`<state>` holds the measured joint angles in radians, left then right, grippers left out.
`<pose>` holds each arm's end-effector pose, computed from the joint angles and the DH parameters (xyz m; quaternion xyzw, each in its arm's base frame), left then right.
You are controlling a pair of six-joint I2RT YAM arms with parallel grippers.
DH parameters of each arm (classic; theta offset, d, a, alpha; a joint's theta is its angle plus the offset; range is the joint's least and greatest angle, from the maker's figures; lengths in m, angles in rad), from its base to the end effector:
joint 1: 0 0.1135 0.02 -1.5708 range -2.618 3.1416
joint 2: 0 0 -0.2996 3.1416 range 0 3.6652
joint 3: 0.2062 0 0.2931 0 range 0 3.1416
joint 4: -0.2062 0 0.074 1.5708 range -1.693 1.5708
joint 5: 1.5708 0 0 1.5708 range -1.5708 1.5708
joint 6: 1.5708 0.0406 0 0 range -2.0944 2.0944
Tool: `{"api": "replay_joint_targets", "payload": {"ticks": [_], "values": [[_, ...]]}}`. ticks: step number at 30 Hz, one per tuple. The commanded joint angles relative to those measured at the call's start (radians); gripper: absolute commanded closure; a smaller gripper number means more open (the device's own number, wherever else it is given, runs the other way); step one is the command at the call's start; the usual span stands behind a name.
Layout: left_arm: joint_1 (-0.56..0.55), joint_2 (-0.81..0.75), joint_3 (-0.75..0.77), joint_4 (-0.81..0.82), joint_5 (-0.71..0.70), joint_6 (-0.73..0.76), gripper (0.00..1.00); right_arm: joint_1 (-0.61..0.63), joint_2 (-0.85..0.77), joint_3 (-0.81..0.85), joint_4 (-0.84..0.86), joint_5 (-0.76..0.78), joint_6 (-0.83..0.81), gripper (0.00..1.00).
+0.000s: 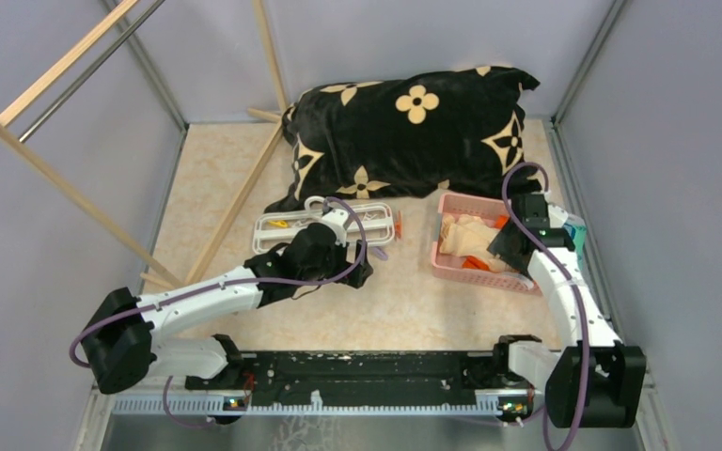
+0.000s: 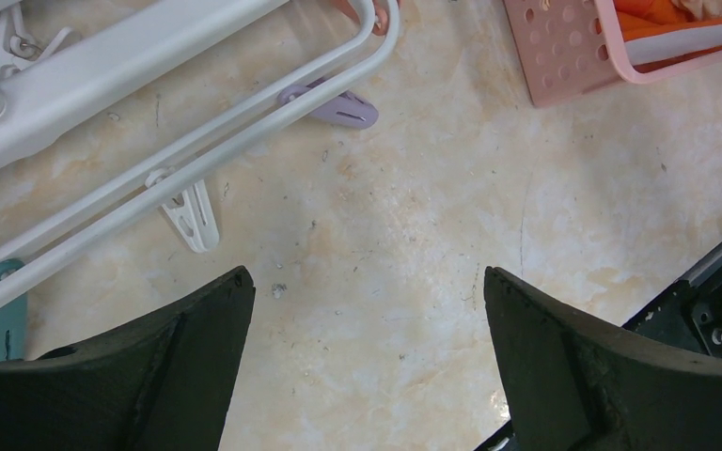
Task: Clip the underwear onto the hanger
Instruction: Pick up the underwear from the bin.
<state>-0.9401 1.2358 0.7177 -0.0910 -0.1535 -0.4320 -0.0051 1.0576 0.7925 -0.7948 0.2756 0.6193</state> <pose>0.1784 -0.2338 0.2412 0.1879 0.8645 -0.2395 0.3999 0.2207 -0.0122 0.2586 0.3274 0.9014 -0.0510 0.2788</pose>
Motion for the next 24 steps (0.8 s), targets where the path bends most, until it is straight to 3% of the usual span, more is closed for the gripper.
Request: {"api": "replay_joint_targets", "payload": {"ticks": [1, 12, 19, 24], "values": [[0.001, -0.021, 0.016, -0.002, -0.009, 0.009, 0.03, -0.007, 0.011, -0.026, 0.066, -0.029, 0.011, 0.36], [0.002, -0.017, 0.014, 0.000, -0.001, 0.005, 0.03, -0.007, 0.091, -0.050, 0.139, -0.007, -0.009, 0.58], [0.002, -0.020, 0.017, -0.007, -0.003, 0.008, 0.04, -0.007, 0.038, -0.027, 0.150, 0.015, -0.043, 0.98], [0.006, -0.061, 0.054, -0.038, -0.030, 0.030, 0.02, -0.007, -0.083, 0.044, 0.149, -0.042, -0.140, 1.00]]}}
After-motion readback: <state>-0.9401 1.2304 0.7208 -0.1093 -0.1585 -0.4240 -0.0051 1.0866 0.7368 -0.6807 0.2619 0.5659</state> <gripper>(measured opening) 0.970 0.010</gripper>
